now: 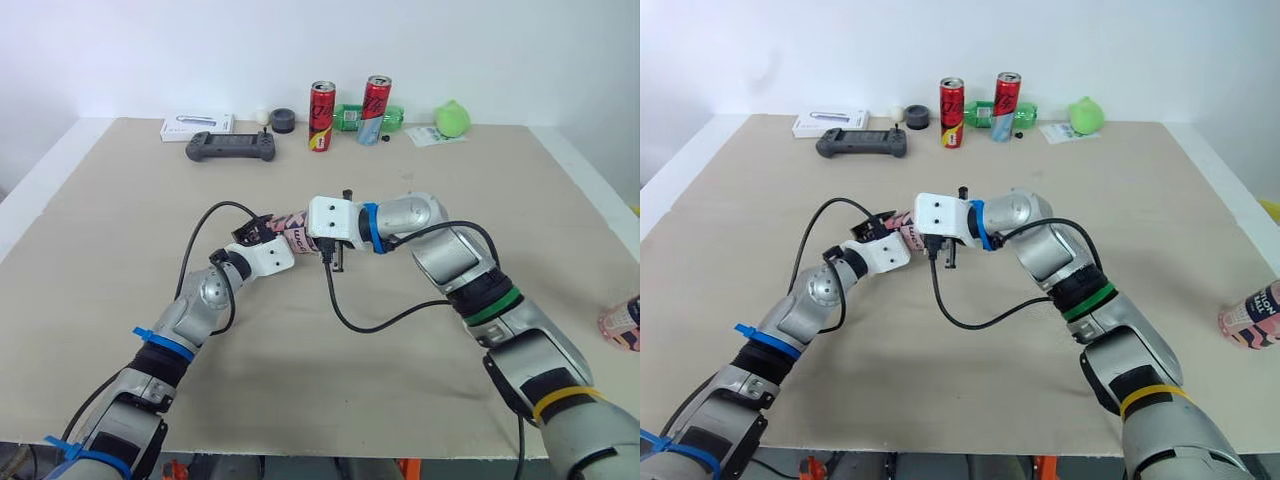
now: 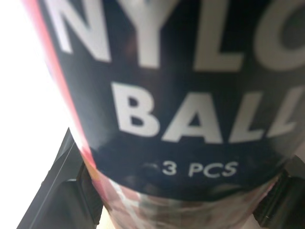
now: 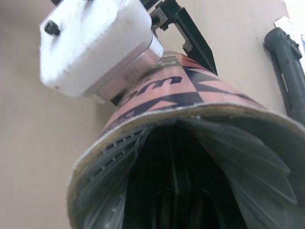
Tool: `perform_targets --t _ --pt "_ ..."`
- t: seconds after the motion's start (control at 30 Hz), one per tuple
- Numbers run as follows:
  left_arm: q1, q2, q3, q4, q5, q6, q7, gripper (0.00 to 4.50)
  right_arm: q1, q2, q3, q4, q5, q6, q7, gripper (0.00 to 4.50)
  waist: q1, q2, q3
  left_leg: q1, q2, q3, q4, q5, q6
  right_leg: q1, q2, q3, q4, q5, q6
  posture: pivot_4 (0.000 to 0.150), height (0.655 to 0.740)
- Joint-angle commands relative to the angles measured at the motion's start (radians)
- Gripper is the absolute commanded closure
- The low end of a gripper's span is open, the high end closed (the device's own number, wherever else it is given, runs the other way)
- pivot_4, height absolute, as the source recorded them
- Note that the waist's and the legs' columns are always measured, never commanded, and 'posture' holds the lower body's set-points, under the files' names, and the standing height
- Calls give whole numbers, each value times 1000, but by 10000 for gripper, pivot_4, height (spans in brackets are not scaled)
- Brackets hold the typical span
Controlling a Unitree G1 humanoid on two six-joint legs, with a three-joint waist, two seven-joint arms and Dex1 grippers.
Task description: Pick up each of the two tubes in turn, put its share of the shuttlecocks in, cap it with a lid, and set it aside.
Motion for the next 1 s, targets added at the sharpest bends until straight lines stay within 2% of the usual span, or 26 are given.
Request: perform_targets --t 0.03,0.17,0.5,0.6,0.67,0.7,0.73,0.77,0.87,0.93,1.0 --pt "1 -1 10 -45 -6 -12 13 12503 -17 32 4 0 -19 -21 26 44656 -1 0 0 1 0 0 0 0 0 0 0 0 0 0 0 1500 7400" --pt "10 0 12 -54 -8 -9 13 12503 -3 -4 -66 -96 24 14 72 44656 1 0 0 1 1 0 0 0 0 0 1 -1 1 0 1 1500 7400" --pt "2 -20 52 -41 -94 -32 -2 12503 103 -244 -296 -448 210 227 192 44656 6 0 0 -2 -1 -1 -1 0 0 0 -1 -1 0 -1 0 1500 7400" --pt "-1 -60 84 -43 -186 -34 -28 12503 146 -275 -366 -500 279 319 177 44656 6 0 0 -1 -1 -1 -1 0 0 0 -1 -1 0 -2 1 1500 7400" --pt "5 -111 116 -57 -292 -32 -72 12503 191 -301 -445 -522 339 389 165 44656 9 0 0 -1 -1 -1 0 0 0 0 -1 -1 0 -3 3 1500 7400" --pt "20 -162 147 -79 -412 -7 -130 12503 232 -325 -507 -527 378 446 158 44656 10 0 0 -1 -1 -1 0 0 0 1 -1 -1 0 -3 3 1500 7400" --pt "31 -195 168 -95 -494 11 -172 12503 260 -342 -546 -531 405 486 151 38336 14 0 0 -1 -1 -1 1 0 0 1 -1 -1 0 -3 3 1500 7400" --pt "43 -222 184 -113 -566 33 -215 12503 293 -364 -581 -534 430 520 150 35473 18 0 0 -1 -1 -1 1 0 0 2 -1 -1 0 -3 3 1500 7400" --pt "108 -262 174 -189 -730 104 -370 12503 489 -474 -688 -482 413 524 150 19950 32 0 0 -2 -3 -1 1 0 0 2 -3 0 -1 -4 3 1500 7400" --pt "154 -260 143 -226 -788 170 -452 12503 596 -519 -750 -439 414 529 143 9654 34 0 0 -1 -4 -1 0 0 0 3 -3 0 -1 -6 3 1500 7400" --pt "187 -256 126 -230 -787 180 -479 12503 661 -535 -797 -403 433 528 136 591 32 1 0 -1 -4 0 0 -1 1 3 -3 0 -1 -6 3 1500 7400"
